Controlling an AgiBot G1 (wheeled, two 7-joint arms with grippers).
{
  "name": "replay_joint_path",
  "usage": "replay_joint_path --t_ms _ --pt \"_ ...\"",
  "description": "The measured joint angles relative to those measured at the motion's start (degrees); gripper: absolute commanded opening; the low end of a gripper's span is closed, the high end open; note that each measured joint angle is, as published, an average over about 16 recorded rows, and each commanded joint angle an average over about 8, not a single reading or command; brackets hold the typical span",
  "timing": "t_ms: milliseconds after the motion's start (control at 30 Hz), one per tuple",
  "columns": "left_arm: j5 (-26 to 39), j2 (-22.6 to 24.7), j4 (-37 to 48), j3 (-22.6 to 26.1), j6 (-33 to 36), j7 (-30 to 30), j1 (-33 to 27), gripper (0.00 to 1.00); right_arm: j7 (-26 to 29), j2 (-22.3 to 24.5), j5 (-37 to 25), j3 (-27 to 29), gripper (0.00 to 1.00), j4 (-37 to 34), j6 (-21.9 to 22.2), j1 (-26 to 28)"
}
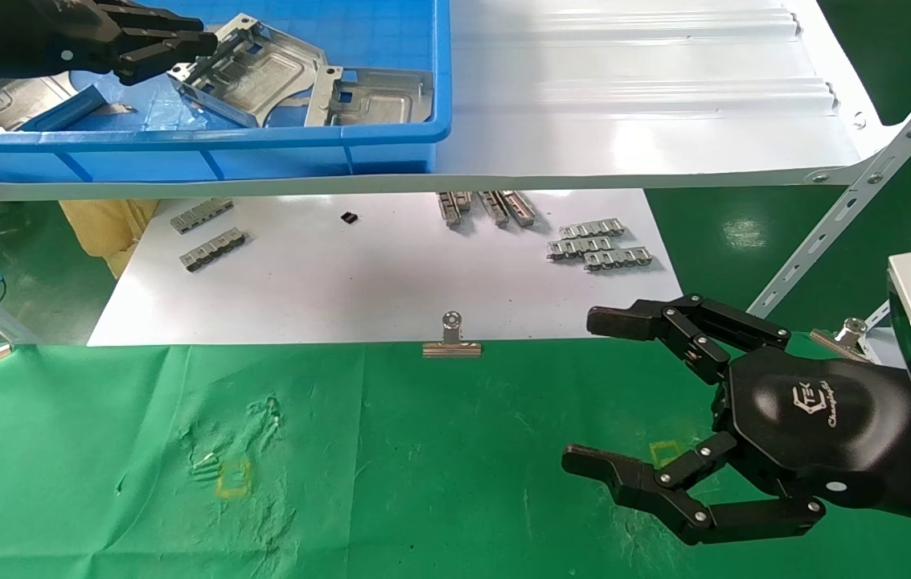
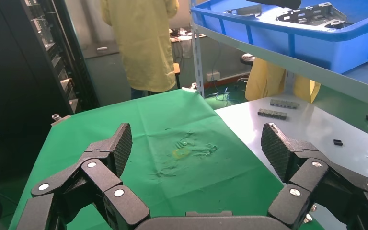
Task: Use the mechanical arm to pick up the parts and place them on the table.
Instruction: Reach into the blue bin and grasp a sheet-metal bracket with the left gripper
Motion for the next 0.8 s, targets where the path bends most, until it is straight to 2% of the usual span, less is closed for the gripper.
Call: replay_joint_path --t_ms 467,800 --pt "-0.32 1.13 1.37 -0.23 -5.08 -1.13 0.53 1.00 0.00 0.00 0.00 0.00 1.00 0.00 0.00 0.00" --pt "-1.84 1.05 1.66 -1.29 -5.31 -2.36 1.07 1.00 0.00 0.00 0.00 0.00 1.00 0.00 0.00 0.00"
